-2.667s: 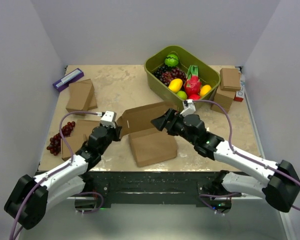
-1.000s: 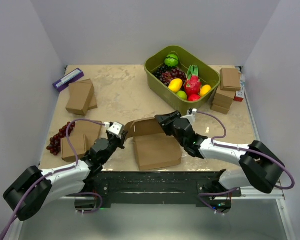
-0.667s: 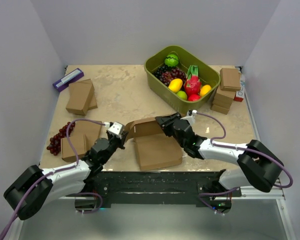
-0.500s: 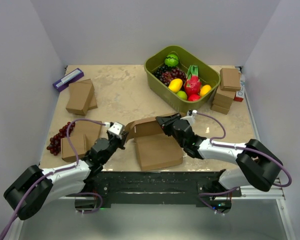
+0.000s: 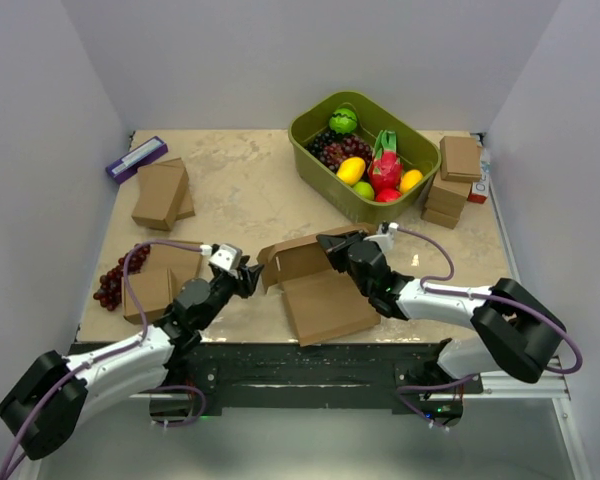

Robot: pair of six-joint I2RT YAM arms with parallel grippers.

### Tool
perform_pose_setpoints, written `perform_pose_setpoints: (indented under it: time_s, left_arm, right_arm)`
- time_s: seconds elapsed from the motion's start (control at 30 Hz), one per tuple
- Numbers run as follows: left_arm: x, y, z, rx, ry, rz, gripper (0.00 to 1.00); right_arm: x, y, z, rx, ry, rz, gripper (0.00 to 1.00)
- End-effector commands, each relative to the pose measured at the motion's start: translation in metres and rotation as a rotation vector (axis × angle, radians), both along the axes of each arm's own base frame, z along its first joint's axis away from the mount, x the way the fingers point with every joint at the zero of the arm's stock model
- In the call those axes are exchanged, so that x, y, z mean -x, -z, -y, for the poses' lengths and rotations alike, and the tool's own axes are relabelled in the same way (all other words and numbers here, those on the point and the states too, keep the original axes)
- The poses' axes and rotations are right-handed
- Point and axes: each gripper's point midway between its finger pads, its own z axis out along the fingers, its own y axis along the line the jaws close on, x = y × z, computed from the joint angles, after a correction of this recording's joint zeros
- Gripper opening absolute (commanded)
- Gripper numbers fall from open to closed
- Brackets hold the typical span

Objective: Fold the paper box

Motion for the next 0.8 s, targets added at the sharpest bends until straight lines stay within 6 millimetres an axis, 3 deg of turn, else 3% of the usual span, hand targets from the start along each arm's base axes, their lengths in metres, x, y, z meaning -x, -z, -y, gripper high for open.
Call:
perform_pose_setpoints:
  time_s: [0.0,0.27,0.5,0.77]
  left_arm:
    - [0.004,-0.009,0.004,0.05,0.019,0.002,0.54]
    - [-0.01,-0.026,0.014,0.022,0.015,0.014,0.55]
    - [-0.03,-0.021,0.017,-0.039,-0.035,0.007,0.54]
    - [-0.04,-0.015,0.037,-0.021,0.008,-0.004,0.53]
  right_arm:
    - [0.0,0.016,0.012,0.065,0.036,-0.015,0.0]
    - [0.002,0.013,0.011,0.051,0.024,-0.007,0.0]
    - [0.003,0.007,0.01,0.045,0.014,0.007,0.0]
    - [0.003,0.005,0.008,0.049,0.002,0.013,0.0]
